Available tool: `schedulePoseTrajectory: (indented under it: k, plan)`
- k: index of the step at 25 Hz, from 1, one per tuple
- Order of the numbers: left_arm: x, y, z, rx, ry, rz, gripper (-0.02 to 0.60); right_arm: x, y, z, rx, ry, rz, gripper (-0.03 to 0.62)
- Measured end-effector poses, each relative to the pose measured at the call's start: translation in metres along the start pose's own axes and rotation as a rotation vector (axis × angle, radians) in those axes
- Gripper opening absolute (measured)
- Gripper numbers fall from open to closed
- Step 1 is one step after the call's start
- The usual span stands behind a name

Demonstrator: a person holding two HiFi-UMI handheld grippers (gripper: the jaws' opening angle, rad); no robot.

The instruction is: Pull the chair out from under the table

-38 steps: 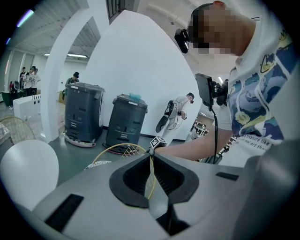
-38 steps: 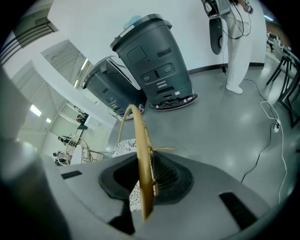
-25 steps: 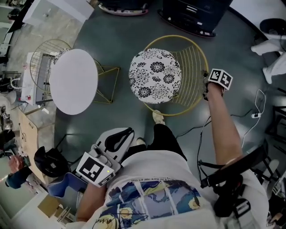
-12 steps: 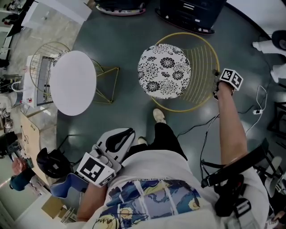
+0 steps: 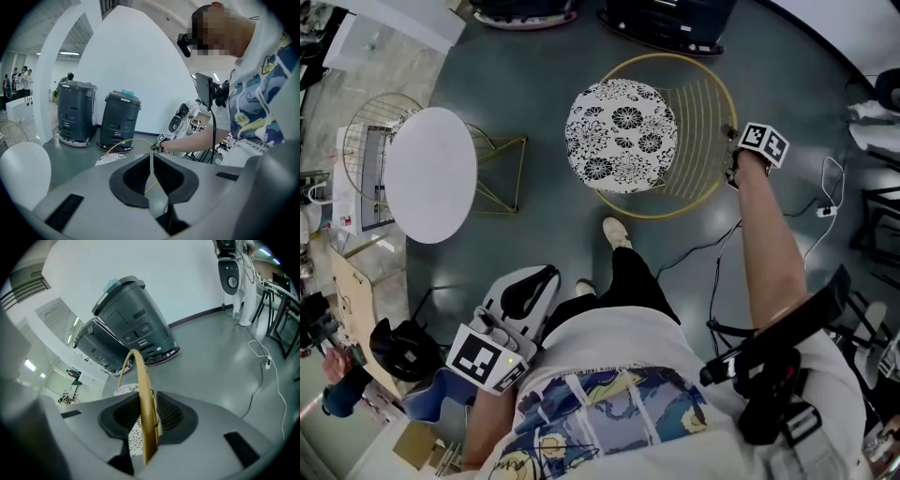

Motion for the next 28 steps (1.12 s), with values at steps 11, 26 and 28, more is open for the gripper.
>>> schedulePoseTrajectory:
  k: [11, 26, 28]
  plan:
    - [-0.031, 0.009, 0.028, -0.045, 0.016, -0.067, 0.019, -0.01, 0.022, 0.064, -0.059, -0.103, 0.078, 0.13]
    - [-0.131, 0.14, 0.17, -0.247, 0.059, -0.057, 0.019, 0.011, 0.219, 0.302, -0.181, -0.221, 0.592, 0.018]
    - [-0.144, 0.159, 0.184, -0.265, 0.053, -0.024, 0.018, 0.025, 0.262, 0.333, -0.154, -0.246, 0.678, 0.012]
Point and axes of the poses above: the fingertips, and each gripper's own axes: z backward along the fingers, x to its left, y out of its underside, the point moved 10 cm from there along z, backward along the fingers, and after that the axes turned 5 degrees about -z, right-handed, at the moved point
